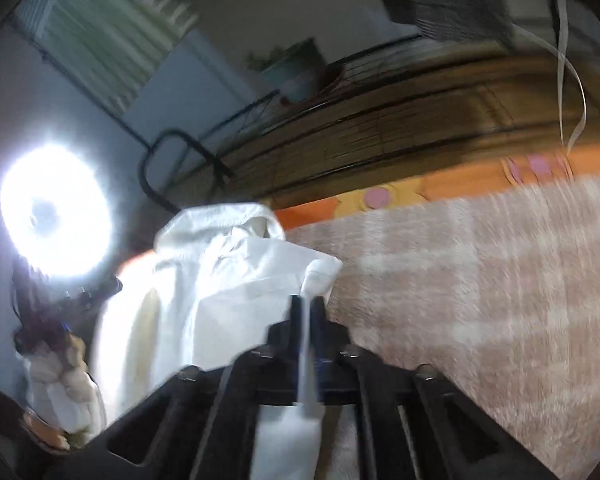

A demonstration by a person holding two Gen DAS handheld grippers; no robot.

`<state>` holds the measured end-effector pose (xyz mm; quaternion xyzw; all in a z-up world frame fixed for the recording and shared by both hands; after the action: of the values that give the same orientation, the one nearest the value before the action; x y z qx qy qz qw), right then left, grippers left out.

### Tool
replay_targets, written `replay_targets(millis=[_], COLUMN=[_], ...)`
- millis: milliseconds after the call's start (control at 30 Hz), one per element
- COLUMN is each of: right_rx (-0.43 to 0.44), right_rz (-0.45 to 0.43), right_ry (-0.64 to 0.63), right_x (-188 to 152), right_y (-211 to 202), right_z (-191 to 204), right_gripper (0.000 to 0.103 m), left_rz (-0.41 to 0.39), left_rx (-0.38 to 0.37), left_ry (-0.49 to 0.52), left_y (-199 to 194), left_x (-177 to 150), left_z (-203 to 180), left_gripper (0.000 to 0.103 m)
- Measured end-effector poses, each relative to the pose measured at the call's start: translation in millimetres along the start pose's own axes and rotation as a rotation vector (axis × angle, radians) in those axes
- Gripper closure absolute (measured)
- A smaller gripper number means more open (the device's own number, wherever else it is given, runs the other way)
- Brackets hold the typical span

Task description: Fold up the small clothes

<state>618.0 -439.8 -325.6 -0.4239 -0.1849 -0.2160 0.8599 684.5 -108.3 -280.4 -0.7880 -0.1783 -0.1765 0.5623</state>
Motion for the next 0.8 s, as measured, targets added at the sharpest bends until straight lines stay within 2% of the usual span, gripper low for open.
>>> replay_targets(millis=[67,133,167,233,267,300,333,367,400,433,467,500,567,800], right_rx=[-0.082,-0.105,-0.081,-0.068,-0.044,-0.024,-0.006,0.019,0.043,0.047,0.034,0.036,-0.004,0.0], right_rz=[0.003,0.004,0.008,0.004,-0.015,-0.035,-0.051,-0.05,-0.04,-0.041,-0.037,-0.019,-0.017,-0.074], right_ry=[-0.085,-0.089,-0.094,-0.081,-0.048,-0.022,0.005,0.029,0.05,0.053,0.048,0.046,0.006,-0.042], right_x=[2.3,3.2,3.7,4.8,6.5,8.2,9.4,9.2,8.5,9.4,10.2,9.6,8.6,16.8], right_y=[2.1,5.0,4.3,3.0,-1.1,-4.0,-5.4,-4.7,-2.5,-1.3,0.3,4.0,5.9,-15.9], right_z=[7.3,6.8,7.8,5.9,1.7,-2.0,-6.1,-8.9,-10.9,-10.9,-11.1,-10.2,-3.1,15.1], right_gripper=[0.103,0.103,0.103,0.092,0.069,0.059,0.059,0.059,0.062,0.068,0.088,0.099,0.102,0.103], left_rz=[0.008,-0.005,-0.02,-0.027,-0.028,-0.027,-0.029,-0.031,-0.036,-0.042,-0.032,-0.036,-0.056,-0.111], left_rx=[-0.011,-0.008,-0.003,0.006,0.004,0.001,0.002,0.0,-0.001,-0.003,-0.008,-0.003,-0.001,-0.047], left_ry=[0.004,0.027,0.043,0.06,0.056,0.052,0.046,0.039,0.036,0.037,0.046,0.049,0.056,0.029], left_y=[11.9,16.4,16.6,18.6,19.8,20.4,21.2,22.1,24.0,25.8,28.9,28.5,24.6,-5.8], left_x=[-5.3,-9.2,-9.1,-9.0,-7.3,-6.6,-5.0,-3.4,0.2,1.5,1.0,-0.2,-0.7,9.5], left_z=[-1.0,-5.2,-7.5,-11.6,-11.7,-12.0,-11.8,-11.8,-13.9,-15.9,-18.4,-18.3,-20.4,-21.6], left_gripper=[0.061,0.061,0.06,0.06,0.06,0.06,0.06,0.06,0.073,0.09,0.102,0.102,0.103,0.103])
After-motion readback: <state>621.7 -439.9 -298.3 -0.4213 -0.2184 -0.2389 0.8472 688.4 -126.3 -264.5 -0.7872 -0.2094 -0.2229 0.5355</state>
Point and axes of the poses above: each gripper's, at about its wrist camera, not at the fingertips, and y roughly the way its jaws point, z to its left, x to its top, the point moved 7 cm from there along y, roughly the way its jaws point, and after that the axes turned 8 degrees about x, right-handed, at the moved point
